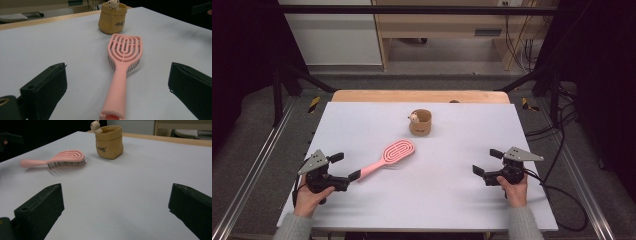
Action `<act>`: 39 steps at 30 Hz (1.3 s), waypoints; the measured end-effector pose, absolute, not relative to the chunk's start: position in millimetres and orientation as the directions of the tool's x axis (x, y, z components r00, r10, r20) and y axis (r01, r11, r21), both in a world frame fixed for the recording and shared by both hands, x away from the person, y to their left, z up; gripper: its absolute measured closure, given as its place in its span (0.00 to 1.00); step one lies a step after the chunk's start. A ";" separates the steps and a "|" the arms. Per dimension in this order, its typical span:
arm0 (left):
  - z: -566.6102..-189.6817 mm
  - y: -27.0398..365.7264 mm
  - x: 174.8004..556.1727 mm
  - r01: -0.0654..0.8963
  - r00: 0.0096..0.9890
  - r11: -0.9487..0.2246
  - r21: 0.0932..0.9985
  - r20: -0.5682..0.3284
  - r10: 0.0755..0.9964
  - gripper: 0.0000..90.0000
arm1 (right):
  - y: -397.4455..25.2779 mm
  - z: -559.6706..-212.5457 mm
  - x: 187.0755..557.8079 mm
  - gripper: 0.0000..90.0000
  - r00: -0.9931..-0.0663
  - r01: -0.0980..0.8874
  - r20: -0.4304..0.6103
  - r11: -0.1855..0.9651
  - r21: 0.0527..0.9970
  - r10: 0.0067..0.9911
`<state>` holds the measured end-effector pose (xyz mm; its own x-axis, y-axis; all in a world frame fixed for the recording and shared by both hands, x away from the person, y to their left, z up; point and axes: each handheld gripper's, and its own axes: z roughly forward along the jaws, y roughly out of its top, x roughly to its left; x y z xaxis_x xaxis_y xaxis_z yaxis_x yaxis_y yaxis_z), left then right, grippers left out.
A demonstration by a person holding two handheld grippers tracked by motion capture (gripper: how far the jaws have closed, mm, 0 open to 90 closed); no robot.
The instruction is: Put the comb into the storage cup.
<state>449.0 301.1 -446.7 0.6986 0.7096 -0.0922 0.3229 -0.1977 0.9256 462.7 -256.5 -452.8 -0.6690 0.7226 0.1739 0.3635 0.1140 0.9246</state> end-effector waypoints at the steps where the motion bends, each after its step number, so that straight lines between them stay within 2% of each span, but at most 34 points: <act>1: -446.4 300.7 449.0 0.322 0.699 -0.199 0.926 -0.091 0.709 0.02 | -256.4 -452.9 462.8 0.00 -0.669 0.363 0.173 0.115 0.925 0.722; 23: -438.0 295.7 450.4 0.326 0.701 -0.226 0.918 -0.074 0.709 0.02 | -256.6 -452.2 463.0 0.00 -0.678 0.371 0.179 0.122 0.921 0.713; 39: -431.1 282.7 457.2 0.364 0.707 -0.304 0.880 -0.049 0.705 0.01 | -256.1 -453.0 463.6 0.00 -0.679 0.376 0.175 0.133 0.917 0.713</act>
<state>457.2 282.7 -431.1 0.7072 0.7053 -0.0487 0.3641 -0.3044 0.8802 463.6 -256.1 -453.0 -0.6791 0.7128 0.1751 0.3759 0.1328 0.9171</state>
